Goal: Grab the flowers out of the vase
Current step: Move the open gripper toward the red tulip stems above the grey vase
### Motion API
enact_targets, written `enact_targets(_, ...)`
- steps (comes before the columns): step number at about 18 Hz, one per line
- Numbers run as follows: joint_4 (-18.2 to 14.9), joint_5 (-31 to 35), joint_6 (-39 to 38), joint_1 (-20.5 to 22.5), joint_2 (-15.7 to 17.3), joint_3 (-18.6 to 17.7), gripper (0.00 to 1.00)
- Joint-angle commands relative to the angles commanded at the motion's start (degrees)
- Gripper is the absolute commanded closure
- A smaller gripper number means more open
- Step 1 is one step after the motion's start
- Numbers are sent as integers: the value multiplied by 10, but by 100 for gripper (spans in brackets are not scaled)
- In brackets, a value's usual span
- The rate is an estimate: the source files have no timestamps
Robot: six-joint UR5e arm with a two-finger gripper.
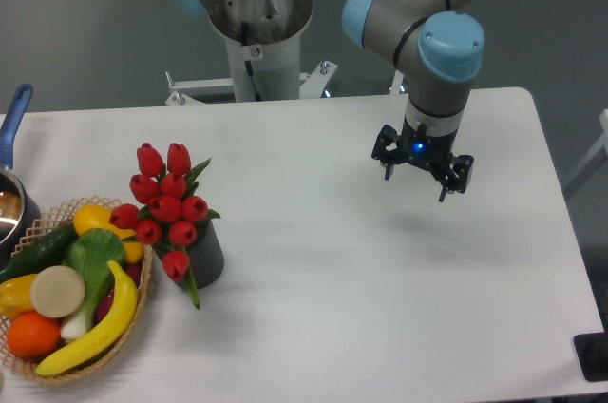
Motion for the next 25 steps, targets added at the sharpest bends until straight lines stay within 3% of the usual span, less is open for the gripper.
enact_targets(4,5,-5,1,-2,0,-2,0)
enact_targets(6,23,-29,-1,-8,-3,-6,0)
enact_targets(8,88,-146,-5,-4,8,-59,0)
enact_targets(9,96,-166,-4,-4,10,-66,0)
enact_targets(14,98,-260,-2,-30,24,-81,0)
enact_targets(20,98,-506,0,-35,30,-122,0)
enact_targets(25,98,-546,0,-62,51,-149,0)
